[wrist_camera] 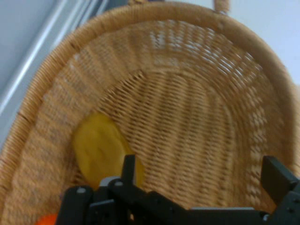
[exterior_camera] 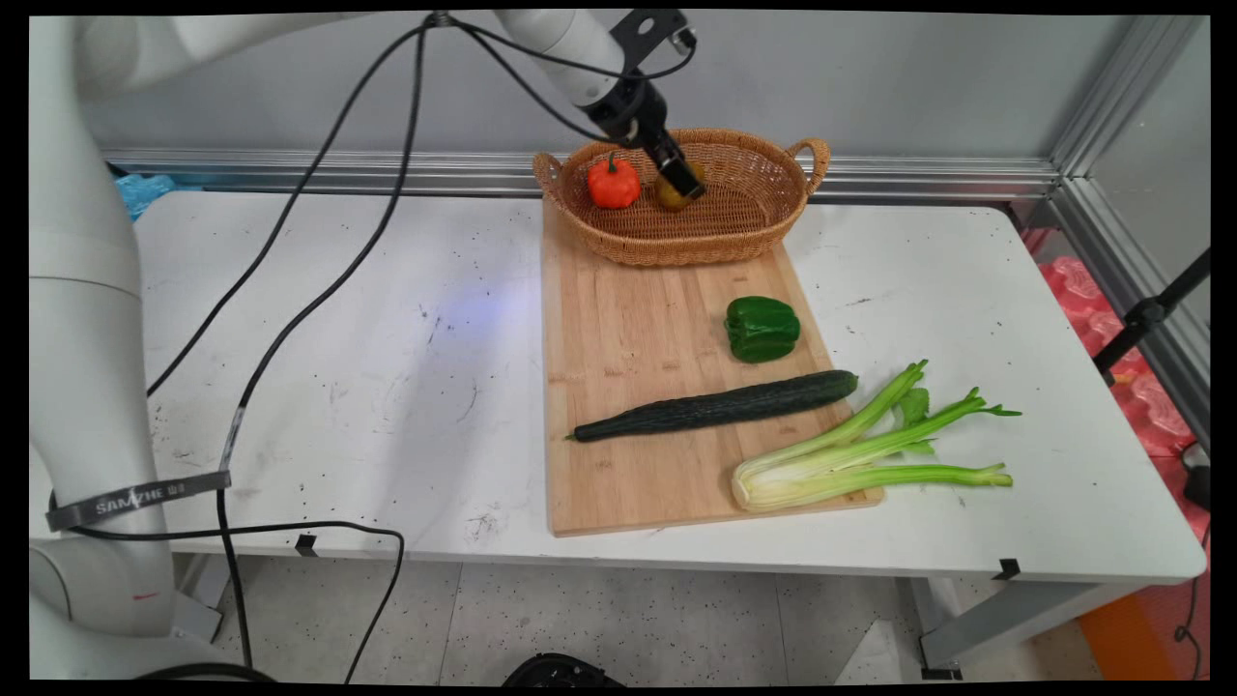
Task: Pick up the potato from the vegetable basket
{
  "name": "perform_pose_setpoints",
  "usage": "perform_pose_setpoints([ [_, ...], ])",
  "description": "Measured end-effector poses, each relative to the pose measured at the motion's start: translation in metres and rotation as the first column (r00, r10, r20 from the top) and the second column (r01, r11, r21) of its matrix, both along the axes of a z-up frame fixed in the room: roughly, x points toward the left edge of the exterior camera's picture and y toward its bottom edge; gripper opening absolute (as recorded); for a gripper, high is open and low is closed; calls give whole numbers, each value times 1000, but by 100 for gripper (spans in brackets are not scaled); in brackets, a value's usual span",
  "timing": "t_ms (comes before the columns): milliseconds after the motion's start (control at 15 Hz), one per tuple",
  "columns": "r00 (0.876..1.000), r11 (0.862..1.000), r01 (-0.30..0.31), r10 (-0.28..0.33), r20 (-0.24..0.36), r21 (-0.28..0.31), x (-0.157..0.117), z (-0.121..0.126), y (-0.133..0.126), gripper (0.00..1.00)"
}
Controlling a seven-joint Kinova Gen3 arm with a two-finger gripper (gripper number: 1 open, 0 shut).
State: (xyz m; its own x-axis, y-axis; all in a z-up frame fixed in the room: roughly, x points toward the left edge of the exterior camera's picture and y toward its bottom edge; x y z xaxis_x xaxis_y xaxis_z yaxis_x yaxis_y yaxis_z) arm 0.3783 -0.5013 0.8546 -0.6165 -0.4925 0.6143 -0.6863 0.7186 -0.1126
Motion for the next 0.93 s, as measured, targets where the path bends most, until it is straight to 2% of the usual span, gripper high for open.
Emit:
perform_pose_setpoints([
  [400, 999, 999, -35, 35, -13, -23, 5, -16, -49, 100],
  [933, 998, 998, -65, 65, -18, -12, 16, -37, -77, 100],
])
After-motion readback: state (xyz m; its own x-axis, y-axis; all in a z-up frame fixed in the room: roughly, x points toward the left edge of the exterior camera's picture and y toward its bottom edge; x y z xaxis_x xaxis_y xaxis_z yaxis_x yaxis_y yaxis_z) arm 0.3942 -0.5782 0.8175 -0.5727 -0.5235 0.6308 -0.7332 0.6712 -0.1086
